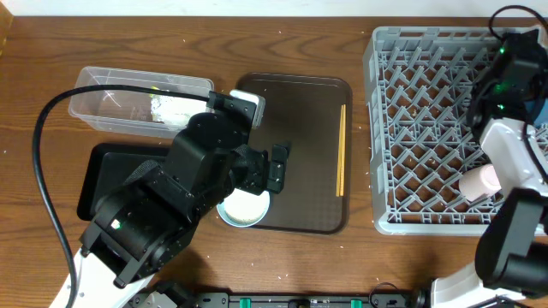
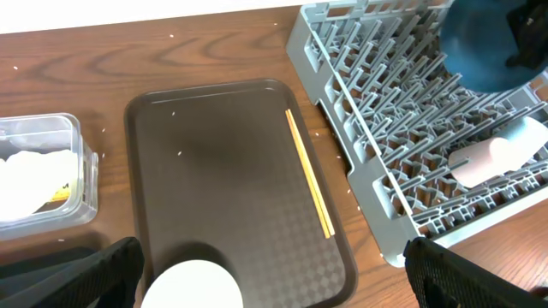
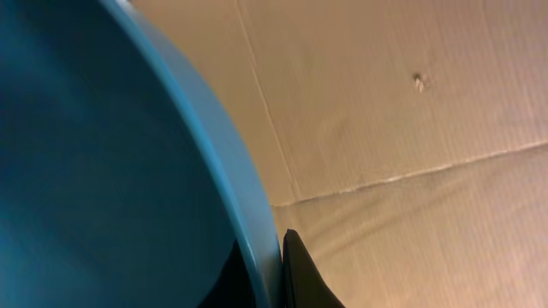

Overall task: Sort waste into correct bins and load items into the dishwasher rack
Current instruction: 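Carry the plate right and stand it upright in the dish rack, then move the right gripper to the wooden chopsticks and grasp them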

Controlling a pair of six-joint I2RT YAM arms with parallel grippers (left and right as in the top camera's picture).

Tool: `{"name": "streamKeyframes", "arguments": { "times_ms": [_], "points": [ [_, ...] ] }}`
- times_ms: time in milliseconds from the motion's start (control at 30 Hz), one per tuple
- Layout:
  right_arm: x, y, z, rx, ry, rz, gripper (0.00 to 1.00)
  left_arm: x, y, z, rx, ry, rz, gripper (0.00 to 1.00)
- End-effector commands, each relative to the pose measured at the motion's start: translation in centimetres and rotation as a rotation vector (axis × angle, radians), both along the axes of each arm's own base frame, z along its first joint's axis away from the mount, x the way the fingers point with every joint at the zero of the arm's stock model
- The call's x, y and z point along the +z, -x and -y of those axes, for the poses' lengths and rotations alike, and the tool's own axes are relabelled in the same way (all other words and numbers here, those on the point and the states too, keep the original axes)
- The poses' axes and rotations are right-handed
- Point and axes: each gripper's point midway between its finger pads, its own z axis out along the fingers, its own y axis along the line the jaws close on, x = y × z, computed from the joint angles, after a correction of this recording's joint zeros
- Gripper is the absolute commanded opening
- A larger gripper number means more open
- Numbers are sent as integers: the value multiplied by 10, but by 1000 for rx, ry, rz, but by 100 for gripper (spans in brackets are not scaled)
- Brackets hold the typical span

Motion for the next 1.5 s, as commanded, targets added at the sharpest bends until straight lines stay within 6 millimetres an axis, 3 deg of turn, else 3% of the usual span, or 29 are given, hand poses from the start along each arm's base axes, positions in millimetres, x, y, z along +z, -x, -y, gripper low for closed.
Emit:
{"name": "streamKeyframes", "arguments": {
  "times_ms": [0, 67, 100, 133, 167, 300, 500, 667, 833, 967, 1067, 1200, 1300, 1367, 1467],
  "points": [
    [-30, -9, -7, 29, 12, -146, 1, 1, 0, 1, -3, -5, -3, 98],
    [-32, -16, -21, 60, 13, -152, 6, -1, -1, 1, -3, -9, -7, 98],
    [-32, -19, -27, 72, 14, -149, 35, -1, -1, 1, -3, -10, -9, 98],
    [-30, -23, -34, 89, 17, -138, 82, -2, -1, 2, -3, -12, -10, 98],
    [-28, -27, -41, 104, 20, -128, 98, -2, -1, 2, -3, -12, -11, 98],
    [-27, -38, -73, 171, 25, -124, 99, -2, -2, 2, -3, -12, -11, 98],
    [-22, -42, -89, 195, 17, -86, 99, -3, -1, 2, -3, -14, -14, 98],
    [5, -40, -110, 226, 5, 11, 99, -5, 0, 0, -3, -22, -22, 98],
    [42, -31, -155, 318, -14, 90, 99, -4, 5, -3, -6, -27, -22, 98],
    [67, -17, -201, 410, -65, 168, 99, 12, 16, -14, -28, -17, 42, 98],
    [74, -7, -239, 490, -187, 275, 99, 25, 26, -31, 9, -12, 89, 98],
    [53, 5, -293, 608, -378, 282, 99, 18, 38, -64, 88, -90, 87, 98],
    [5, 24, -345, 680, -674, 201, 96, 4, 48, -73, 98, -134, 26, 98],
    [-31, 45, -380, 694, -929, 90, 88, -3, 54, -78, 109, -148, -13, 98],
    [-71, 74, -405, 557, -1230, -9, 81, -9, 58, -82, 133, -145, -50, 98]
  ]
}}
